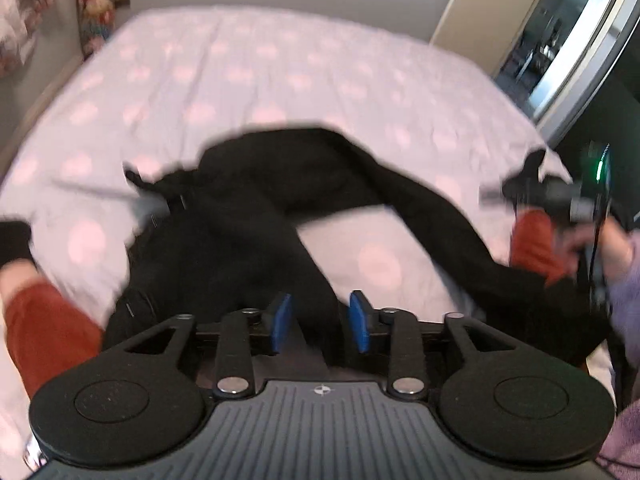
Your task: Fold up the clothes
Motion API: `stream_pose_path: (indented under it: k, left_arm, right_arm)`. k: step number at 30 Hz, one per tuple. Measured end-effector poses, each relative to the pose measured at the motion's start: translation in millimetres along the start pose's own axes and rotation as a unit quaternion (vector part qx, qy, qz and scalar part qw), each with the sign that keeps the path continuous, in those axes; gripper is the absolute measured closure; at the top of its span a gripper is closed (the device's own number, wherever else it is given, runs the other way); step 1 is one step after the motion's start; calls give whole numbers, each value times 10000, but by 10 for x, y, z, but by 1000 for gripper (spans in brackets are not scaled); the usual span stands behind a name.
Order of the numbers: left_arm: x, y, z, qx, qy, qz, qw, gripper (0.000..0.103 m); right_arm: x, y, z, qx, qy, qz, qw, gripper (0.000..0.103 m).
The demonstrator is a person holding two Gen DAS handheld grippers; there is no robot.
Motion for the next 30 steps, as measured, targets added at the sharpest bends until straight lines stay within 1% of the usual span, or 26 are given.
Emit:
stream_pose_path:
  k: [1, 3, 5, 6, 7, 8, 9, 10, 11, 13, 14, 16, 18, 20, 21, 22, 23, 24, 25, 28, 30]
  left_arm:
    - [-68, 7, 84, 130, -15, 94, 9999, 47]
    - [-235, 70, 259, 349, -104, 291, 9989, 44]
    - [-425, 212, 415, 470, -279, 485, 9973, 38]
    - [-512, 299, 477, 500, -379, 575, 9964, 38]
    - [-605, 405, 538, 493, -463, 638, 9957, 38]
    - [-699, 518, 598, 475, -542, 691, 9950, 38]
    - [-791, 637, 644, 449, -624, 742, 9943, 38]
    - [-883, 756, 680, 407, -731, 806, 9932, 38]
    - [-962, 879, 704, 338, -845, 850, 9922, 38]
    - [-1089, 1105, 717, 204, -1080, 905, 9898, 38]
    - [-1125, 1182, 700, 162, -1199, 901, 9886, 38]
    - [-1165, 1261, 684, 128, -1275, 792, 9886, 38]
    - [-1170, 1276, 650, 103, -1198, 838, 9892, 38]
    - [-1171, 1283, 614, 79, -1103, 908, 9897, 38]
    - [-1172, 1272, 605, 80, -1075, 948, 9896, 38]
    - [-1174, 1256, 599, 86, -1054, 990, 9895, 38]
    - [-1177, 1234, 596, 116, -1045, 1020, 9892, 38]
    - [-1182, 1203, 595, 157, -1047, 1033, 9890, 38]
    - [-1186, 1171, 595, 198, -1051, 1042, 9888, 38]
    - [-1206, 1073, 610, 297, -1047, 1097, 9880, 38]
    - [-1218, 1025, 627, 325, -1047, 1157, 9872, 38]
  right_arm:
    - [-10, 21, -69, -142, 38, 30, 9999, 76]
    - [9, 30, -244, -380, 139, 59, 9992, 62]
    - [17, 32, -385, -603, 259, 105, 9978, 60]
    - [24, 25, -434, -700, 337, 124, 9969, 58]
    - [28, 19, -477, -797, 415, 139, 9959, 53]
    - [27, 16, -502, -896, 493, 145, 9947, 51]
    - [26, 16, -532, -997, 571, 162, 9932, 45]
    - [9, 27, -567, -1097, 638, 211, 9917, 42]
    - [-45, 46, -586, -1178, 678, 271, 9904, 40]
    - [-136, 88, -667, -1346, 674, 352, 9880, 31]
    - [-176, 111, -719, -1431, 650, 382, 9868, 30]
    - [-258, 141, -862, -1646, 516, 439, 9840, 29]
    - [-358, 162, -963, -1848, 208, 328, 9820, 29]
    - [-446, 189, -1066, -2013, -235, 18, 9792, 30]
    - [-471, 181, -1107, -2048, -437, -141, 9777, 41]
    - [-465, 161, -1136, -2037, -566, -270, 9770, 67]
    - [-431, 124, -1131, -1980, -577, -345, 9779, 77]
    - [-372, 55, -1098, -1871, -492, -357, 9805, 89]
    - [-306, -28, -1047, -1738, -417, -400, 9831, 93]
    - [-48, -377, -769, -1181, -261, -742, 9899, 95]
    - [141, -614, -572, -801, -139, -991, 9918, 96]
Point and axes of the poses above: each gripper's, at about its wrist camera, not at the fingertips, and y roughly the way its jaws point, x to its right, z to its top, the point moved 2 cm from there along y, roughly the way its jaws point, and after that the axes turned 3 degrees about z, right-handed, at the moved point
